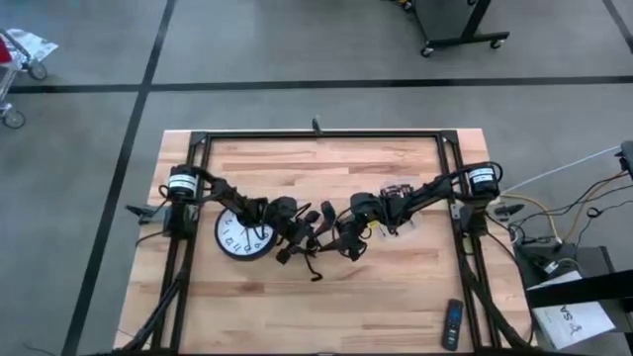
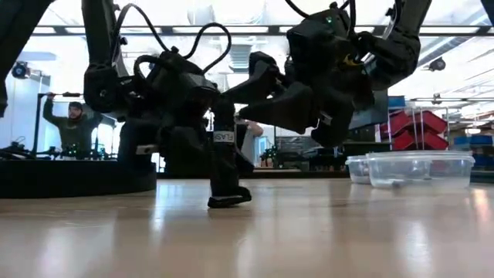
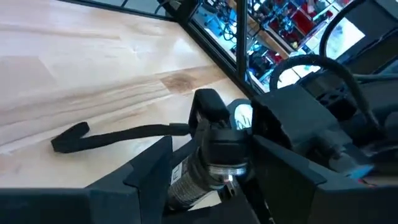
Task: Insert battery
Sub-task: Close the black battery compartment
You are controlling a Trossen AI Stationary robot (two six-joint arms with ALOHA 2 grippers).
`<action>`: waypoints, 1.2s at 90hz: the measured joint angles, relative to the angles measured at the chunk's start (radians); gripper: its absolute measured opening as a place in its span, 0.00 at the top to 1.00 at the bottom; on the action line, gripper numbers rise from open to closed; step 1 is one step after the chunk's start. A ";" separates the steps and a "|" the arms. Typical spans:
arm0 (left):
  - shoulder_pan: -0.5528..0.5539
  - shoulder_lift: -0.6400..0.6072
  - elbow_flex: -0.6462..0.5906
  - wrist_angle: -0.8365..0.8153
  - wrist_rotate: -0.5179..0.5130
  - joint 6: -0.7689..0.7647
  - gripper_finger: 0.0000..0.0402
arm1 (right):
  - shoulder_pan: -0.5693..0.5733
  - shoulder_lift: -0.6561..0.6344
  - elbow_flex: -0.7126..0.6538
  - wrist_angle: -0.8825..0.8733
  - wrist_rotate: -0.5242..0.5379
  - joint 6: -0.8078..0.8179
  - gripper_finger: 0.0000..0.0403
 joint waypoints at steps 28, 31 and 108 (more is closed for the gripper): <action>0.000 0.002 -0.006 -0.001 -0.030 -0.017 0.63 | -0.004 0.018 0.006 0.038 0.015 0.060 0.51; 0.000 0.002 -0.006 0.000 -0.030 -0.018 0.64 | -0.004 0.017 0.010 0.038 0.019 0.078 0.51; 0.000 0.001 -0.012 -0.043 -0.026 -0.055 0.65 | -0.001 -0.001 0.402 -0.797 0.033 0.113 0.51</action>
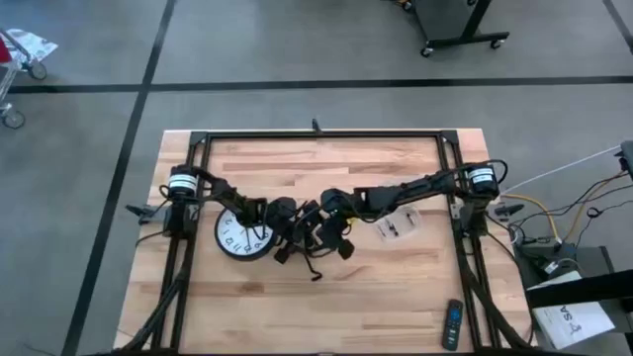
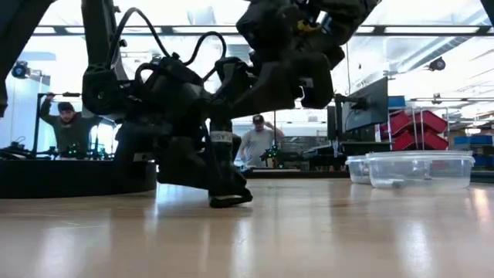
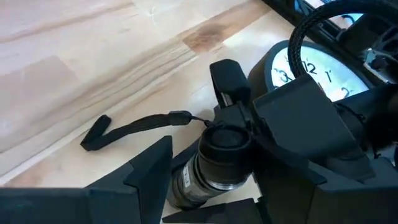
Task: Insert battery
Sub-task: Close the black battery compartment
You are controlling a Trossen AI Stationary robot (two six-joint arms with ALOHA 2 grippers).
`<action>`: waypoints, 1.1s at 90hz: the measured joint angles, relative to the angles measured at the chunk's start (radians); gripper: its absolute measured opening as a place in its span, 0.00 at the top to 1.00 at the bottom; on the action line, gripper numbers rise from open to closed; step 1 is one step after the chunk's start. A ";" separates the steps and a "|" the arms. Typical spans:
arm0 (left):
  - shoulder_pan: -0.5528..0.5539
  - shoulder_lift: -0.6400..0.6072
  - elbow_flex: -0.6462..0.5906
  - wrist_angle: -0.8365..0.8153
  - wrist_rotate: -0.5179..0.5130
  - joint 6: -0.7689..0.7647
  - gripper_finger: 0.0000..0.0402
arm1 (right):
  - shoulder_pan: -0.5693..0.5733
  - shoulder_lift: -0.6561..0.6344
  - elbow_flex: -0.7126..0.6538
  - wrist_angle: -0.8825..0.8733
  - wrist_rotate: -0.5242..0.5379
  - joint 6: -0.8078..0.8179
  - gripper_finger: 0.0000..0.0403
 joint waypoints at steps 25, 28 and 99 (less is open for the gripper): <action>0.000 -0.001 -0.002 0.001 0.004 -0.001 0.60 | 0.005 0.000 0.002 0.012 0.023 0.005 0.51; 0.000 -0.001 -0.002 0.001 0.005 -0.001 0.60 | 0.005 0.000 0.002 0.012 0.024 -0.004 0.51; 0.000 -0.001 -0.001 -0.001 -0.003 -0.004 0.60 | 0.010 -0.001 0.001 0.048 0.037 -0.049 0.71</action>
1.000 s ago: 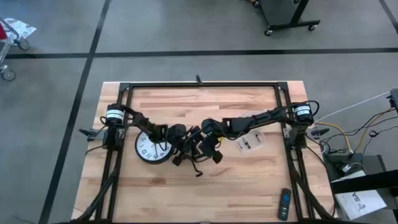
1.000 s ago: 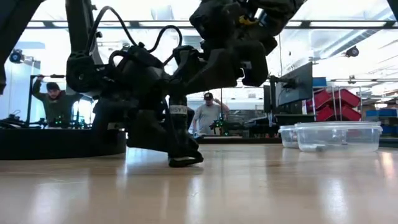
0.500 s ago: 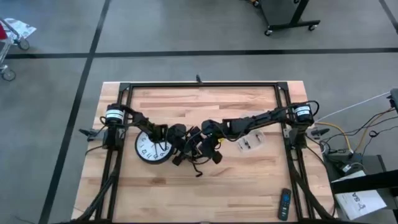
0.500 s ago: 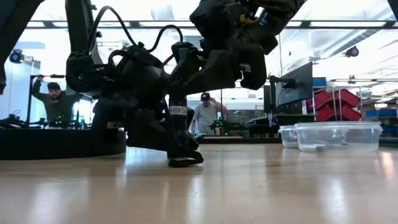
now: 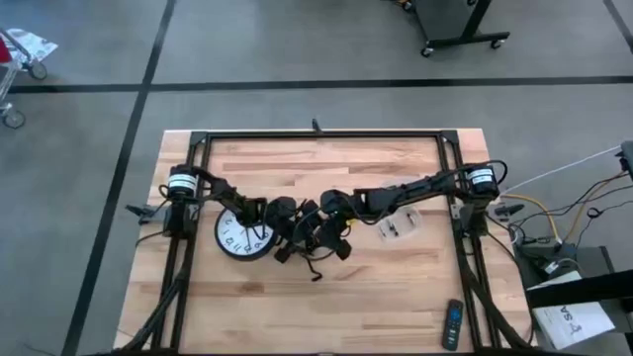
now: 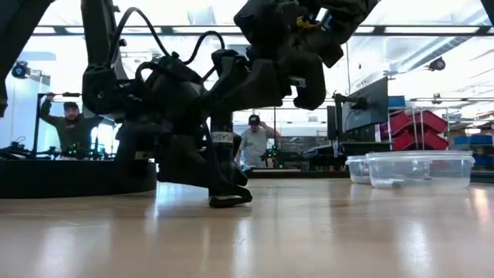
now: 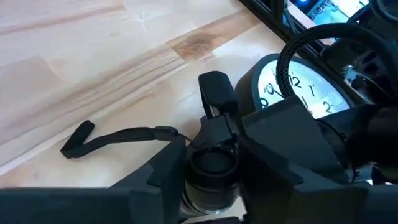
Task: Insert battery
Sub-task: Close the black battery compartment
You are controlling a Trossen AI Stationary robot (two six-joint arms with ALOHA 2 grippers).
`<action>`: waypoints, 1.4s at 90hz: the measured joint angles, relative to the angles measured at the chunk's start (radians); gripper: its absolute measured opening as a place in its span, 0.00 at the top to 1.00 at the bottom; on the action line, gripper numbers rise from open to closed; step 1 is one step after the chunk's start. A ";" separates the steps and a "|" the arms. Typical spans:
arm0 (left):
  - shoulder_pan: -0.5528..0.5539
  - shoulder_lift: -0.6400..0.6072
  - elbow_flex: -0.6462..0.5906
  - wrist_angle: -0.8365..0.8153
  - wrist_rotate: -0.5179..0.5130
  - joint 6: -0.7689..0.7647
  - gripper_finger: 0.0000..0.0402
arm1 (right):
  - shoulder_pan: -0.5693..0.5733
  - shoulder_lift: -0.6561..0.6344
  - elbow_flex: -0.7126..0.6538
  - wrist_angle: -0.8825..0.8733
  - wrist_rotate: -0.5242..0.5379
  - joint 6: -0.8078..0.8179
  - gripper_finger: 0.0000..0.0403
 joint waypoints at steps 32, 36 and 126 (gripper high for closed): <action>0.000 0.000 0.000 0.000 0.000 -0.017 0.64 | -0.001 0.000 -0.002 -0.015 0.009 0.013 0.68; 0.000 0.000 0.000 -0.001 0.000 -0.017 0.64 | -0.001 0.000 -0.002 -0.018 0.012 0.019 0.66; -0.001 0.002 -0.001 0.001 -0.022 -0.042 0.59 | -0.005 -0.029 -0.022 -0.027 0.012 0.148 0.77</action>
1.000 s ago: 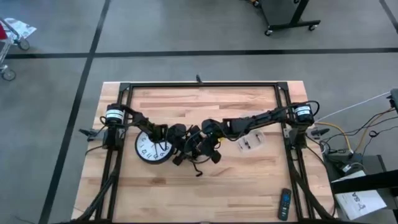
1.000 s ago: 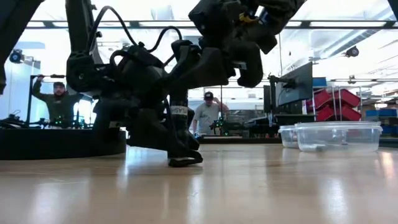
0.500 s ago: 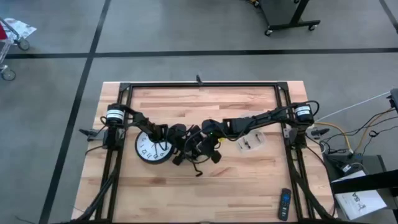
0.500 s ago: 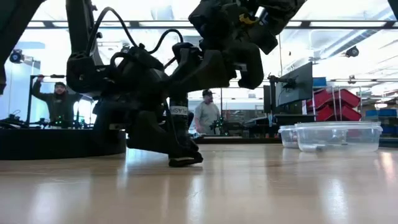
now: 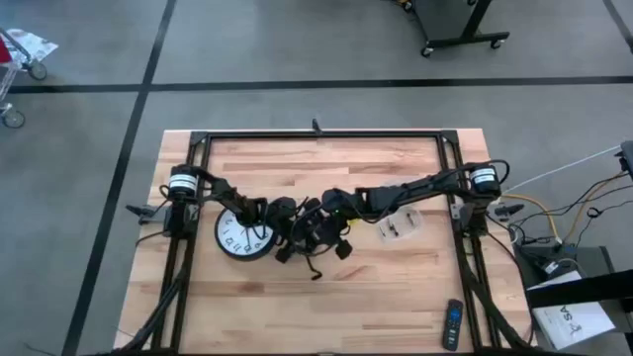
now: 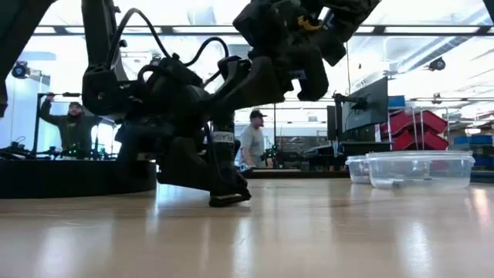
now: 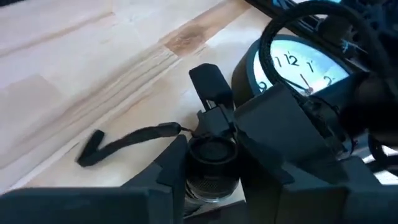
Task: Insert battery
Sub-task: Close the black battery compartment
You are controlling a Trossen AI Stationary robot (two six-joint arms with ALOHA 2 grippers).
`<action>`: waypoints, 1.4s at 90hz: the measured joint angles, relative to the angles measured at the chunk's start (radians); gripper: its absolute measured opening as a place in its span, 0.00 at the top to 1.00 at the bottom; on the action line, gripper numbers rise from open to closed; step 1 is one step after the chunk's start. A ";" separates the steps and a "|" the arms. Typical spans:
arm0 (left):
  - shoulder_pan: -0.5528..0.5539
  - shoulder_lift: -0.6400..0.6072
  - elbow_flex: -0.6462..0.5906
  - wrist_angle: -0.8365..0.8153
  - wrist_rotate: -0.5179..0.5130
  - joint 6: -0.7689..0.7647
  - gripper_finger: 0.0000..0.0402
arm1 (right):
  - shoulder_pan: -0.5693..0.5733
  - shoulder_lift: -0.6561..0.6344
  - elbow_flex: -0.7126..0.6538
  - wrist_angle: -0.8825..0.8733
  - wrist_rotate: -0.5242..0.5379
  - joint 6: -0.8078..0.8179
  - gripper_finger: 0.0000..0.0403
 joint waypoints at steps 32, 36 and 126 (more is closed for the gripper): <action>0.000 0.000 -0.002 -0.007 -0.002 -0.004 0.59 | -0.040 -0.077 -0.173 0.342 -0.119 0.325 0.77; 0.000 0.000 -0.002 -0.012 -0.002 -0.010 0.59 | -0.044 -0.077 -0.216 0.457 -0.126 0.395 0.77; 0.000 -0.002 0.001 -0.027 -0.001 -0.126 0.59 | -0.032 0.208 -0.335 1.166 -0.093 0.690 0.77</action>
